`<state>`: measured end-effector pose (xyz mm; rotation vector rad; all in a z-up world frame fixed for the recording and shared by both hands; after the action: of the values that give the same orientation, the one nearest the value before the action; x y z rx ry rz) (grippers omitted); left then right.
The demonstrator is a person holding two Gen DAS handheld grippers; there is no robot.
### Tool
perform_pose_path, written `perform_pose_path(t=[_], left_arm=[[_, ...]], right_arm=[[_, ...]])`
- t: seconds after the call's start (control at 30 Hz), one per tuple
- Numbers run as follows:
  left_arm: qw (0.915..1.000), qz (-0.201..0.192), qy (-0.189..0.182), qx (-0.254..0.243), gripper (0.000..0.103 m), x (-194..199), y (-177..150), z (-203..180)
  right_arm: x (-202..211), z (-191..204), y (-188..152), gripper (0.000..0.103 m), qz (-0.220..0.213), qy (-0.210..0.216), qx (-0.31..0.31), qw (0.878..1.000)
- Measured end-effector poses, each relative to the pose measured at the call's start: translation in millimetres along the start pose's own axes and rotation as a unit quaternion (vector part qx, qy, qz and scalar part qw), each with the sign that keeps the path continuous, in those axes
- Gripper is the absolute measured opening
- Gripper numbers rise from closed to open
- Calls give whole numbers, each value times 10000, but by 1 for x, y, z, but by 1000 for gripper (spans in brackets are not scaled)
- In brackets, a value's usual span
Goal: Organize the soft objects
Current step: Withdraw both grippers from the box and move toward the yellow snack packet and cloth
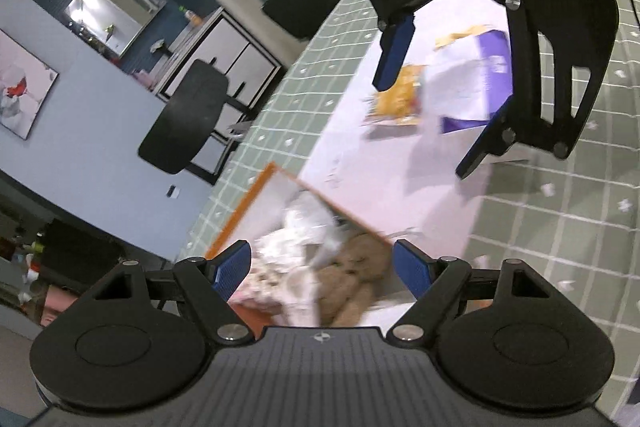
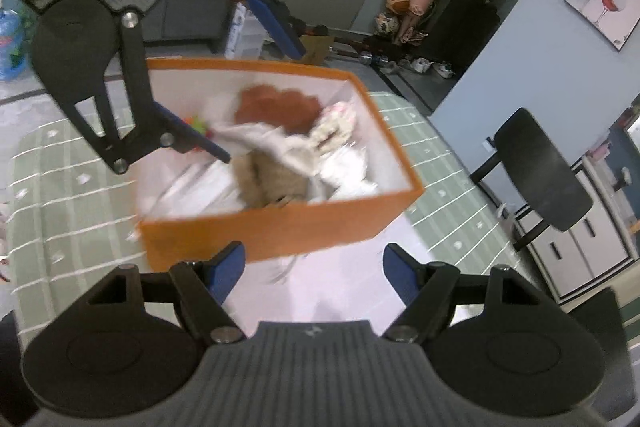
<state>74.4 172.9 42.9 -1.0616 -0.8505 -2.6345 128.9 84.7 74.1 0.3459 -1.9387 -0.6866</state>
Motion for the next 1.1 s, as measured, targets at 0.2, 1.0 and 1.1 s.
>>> perform_pose_path(t=[0.2,1.0,1.1], left_arm=[[9983,-121,-486,-308,94,-6,6,-59],[9592,959,-986,-2470,94,-113,46,-88],[9556,1003,-896,-2622,94,-129,54,-71]], right_arm=[[24,15,-60,75,4,230,-341,9992],[57,-61,-253,76,472,-297,-2080,9765],[50,-77,-264,76,632,-475,-2074,9751]])
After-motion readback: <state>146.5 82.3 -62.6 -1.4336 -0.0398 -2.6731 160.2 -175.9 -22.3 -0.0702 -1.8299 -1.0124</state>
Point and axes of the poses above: each gripper's, at about its wrist camera, not at the fingertips, and x roughly against the way its jaws point, z to its left, y to its top, the point moved 8 cm from there along -x, roughly the way its jaws point, and after that the axes turned 1 degree about -y, right-handed, at the moved point
